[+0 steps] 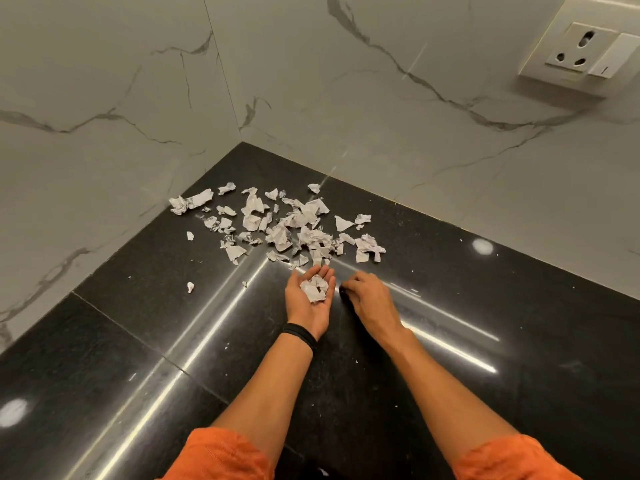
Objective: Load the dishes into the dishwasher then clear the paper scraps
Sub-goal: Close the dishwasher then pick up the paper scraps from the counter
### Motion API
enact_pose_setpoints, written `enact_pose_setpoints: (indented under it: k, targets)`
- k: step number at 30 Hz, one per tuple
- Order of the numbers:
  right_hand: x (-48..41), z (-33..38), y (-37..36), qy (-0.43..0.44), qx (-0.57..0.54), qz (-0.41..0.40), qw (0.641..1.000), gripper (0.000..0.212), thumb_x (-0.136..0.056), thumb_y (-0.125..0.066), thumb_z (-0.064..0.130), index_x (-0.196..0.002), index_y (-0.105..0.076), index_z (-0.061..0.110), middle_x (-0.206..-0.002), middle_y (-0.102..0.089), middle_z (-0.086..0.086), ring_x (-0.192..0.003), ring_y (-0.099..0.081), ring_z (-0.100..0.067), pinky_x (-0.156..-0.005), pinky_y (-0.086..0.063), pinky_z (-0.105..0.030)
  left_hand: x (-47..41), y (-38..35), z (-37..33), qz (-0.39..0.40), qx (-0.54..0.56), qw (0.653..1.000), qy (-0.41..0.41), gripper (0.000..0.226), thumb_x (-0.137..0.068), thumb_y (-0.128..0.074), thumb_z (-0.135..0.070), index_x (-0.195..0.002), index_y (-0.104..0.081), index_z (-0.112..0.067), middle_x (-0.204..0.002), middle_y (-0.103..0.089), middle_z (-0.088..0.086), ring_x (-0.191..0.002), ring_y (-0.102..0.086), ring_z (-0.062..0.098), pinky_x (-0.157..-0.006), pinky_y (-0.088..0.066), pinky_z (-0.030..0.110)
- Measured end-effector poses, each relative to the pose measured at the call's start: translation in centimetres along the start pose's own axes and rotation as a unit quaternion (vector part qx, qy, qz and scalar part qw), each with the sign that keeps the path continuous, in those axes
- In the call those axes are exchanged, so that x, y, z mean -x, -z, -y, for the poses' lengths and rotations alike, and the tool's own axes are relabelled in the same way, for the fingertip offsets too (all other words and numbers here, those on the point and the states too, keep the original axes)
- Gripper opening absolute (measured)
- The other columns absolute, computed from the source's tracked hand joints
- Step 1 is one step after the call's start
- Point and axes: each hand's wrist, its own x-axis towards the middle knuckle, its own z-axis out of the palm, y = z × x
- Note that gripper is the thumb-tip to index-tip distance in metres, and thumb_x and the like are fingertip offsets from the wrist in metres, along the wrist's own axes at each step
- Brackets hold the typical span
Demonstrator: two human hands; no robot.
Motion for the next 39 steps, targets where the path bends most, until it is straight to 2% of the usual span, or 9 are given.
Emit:
enact_pose_setpoints:
  k: [5,9,12,17,20,23,26,34,39]
  targets:
    - [0.2,1.0,1.9,-0.168,-0.224,-0.106,0.954,0.013,-0.089,-0.072,0.016,-0.098,-0.078,0.024,-0.092,-0.073,0.014,-0.085,-0.066,0.0,-0.077,-0.05,-0.017,0.8,-0.6,0.8,0.012,-0.032,0.999,0.009,0.045,-0.106,-0.041,-0.038,-0.116,-0.062,0.001,-0.123,-0.065,0.022,-0.112,-0.064,0.031,-0.088,-0.054,0.037]
    - [-0.3,3.5,4.5,-0.107,-0.293,-0.078,0.947,0.016,-0.089,-0.073,0.013,-0.096,-0.078,0.026,-0.091,-0.075,0.017,-0.09,-0.069,0.0,-0.08,-0.051,-0.012,1.1,-1.2,2.2,0.029,-0.041,0.998,0.037,0.045,-0.105,-0.04,-0.04,-0.121,-0.063,-0.005,-0.114,-0.071,0.017,-0.108,-0.068,0.028,-0.09,-0.053,0.036]
    - [-0.5,3.8,4.7,-0.088,-0.298,-0.059,0.949,0.022,-0.09,-0.069,0.009,-0.094,-0.079,0.028,-0.093,-0.075,0.02,-0.095,-0.069,0.001,-0.086,-0.052,-0.015,1.2,-1.7,2.5,0.042,-0.029,0.997,0.054,0.045,-0.106,-0.038,-0.039,-0.114,-0.066,-0.004,-0.105,-0.074,0.015,-0.095,-0.073,0.027,-0.085,-0.053,0.035]
    - [-2.9,-0.1,4.0,-0.185,-0.229,-0.138,0.946,0.019,-0.091,-0.071,0.016,-0.106,-0.076,0.026,-0.099,-0.073,0.015,-0.09,-0.067,0.001,-0.084,-0.057,-0.027,0.6,-1.9,1.9,0.035,-0.002,0.998,0.052,0.041,-0.105,-0.044,-0.034,-0.113,-0.065,0.0,-0.125,-0.066,0.022,-0.111,-0.067,0.03,-0.093,-0.054,0.038]
    - [-4.9,-2.8,4.1,-0.188,-0.126,-0.101,0.969,0.037,-0.093,-0.07,0.017,-0.129,-0.067,0.024,-0.127,-0.067,0.004,-0.115,-0.062,-0.014,-0.103,-0.05,-0.041,0.0,-1.5,1.6,0.025,-0.006,0.999,0.045,0.039,-0.104,-0.046,-0.032,-0.113,-0.065,0.001,-0.126,-0.066,0.021,-0.111,-0.067,0.031,-0.095,-0.054,0.039]
    - [-6.5,-4.2,4.2,-0.15,-0.053,-0.015,0.987,0.048,-0.094,-0.067,0.012,-0.14,-0.059,0.021,-0.144,-0.057,-0.004,-0.134,-0.05,-0.025,-0.115,-0.038,-0.044,-0.4,-1.0,1.5,0.018,-0.007,0.999,0.043,0.038,-0.104,-0.048,-0.032,-0.115,-0.064,0.001,-0.126,-0.066,0.022,-0.112,-0.066,0.031,-0.093,-0.054,0.039]
    - [-6.2,-4.6,3.7,-0.136,-0.026,0.002,0.99,0.037,-0.096,-0.064,0.014,-0.133,-0.065,0.022,-0.13,-0.068,-0.003,-0.125,-0.059,-0.026,-0.109,-0.045,-0.045,-0.6,-1.1,1.5,0.019,-0.007,0.999,0.04,0.04,-0.104,-0.047,-0.034,-0.115,-0.064,0.001,-0.125,-0.066,0.022,-0.117,-0.064,0.033,-0.094,-0.054,0.039]
    - [-1.3,-3.5,5.3,-0.233,-0.178,-0.176,0.94,0.024,-0.095,-0.066,0.021,-0.117,-0.074,0.026,-0.109,-0.075,0.008,-0.101,-0.067,-0.009,-0.094,-0.054,-0.032,0.3,-1.8,2.1,0.02,-0.059,0.998,0.03,0.038,-0.104,-0.047,-0.035,-0.105,-0.066,-0.002,-0.12,-0.066,0.02,-0.124,-0.06,0.031,-0.097,-0.053,0.038]
    - [0.1,1.2,5.6,-0.142,-0.258,-0.167,0.941,0.02,-0.092,-0.069,0.021,-0.11,-0.074,0.029,-0.1,-0.072,0.017,-0.09,-0.065,-0.001,-0.08,-0.055,-0.028,1.0,-2.2,3.4,0.023,-0.077,0.996,0.031,0.034,-0.103,-0.047,-0.035,-0.112,-0.062,-0.006,-0.115,-0.066,0.017,-0.11,-0.064,0.029,-0.1,-0.05,0.038]
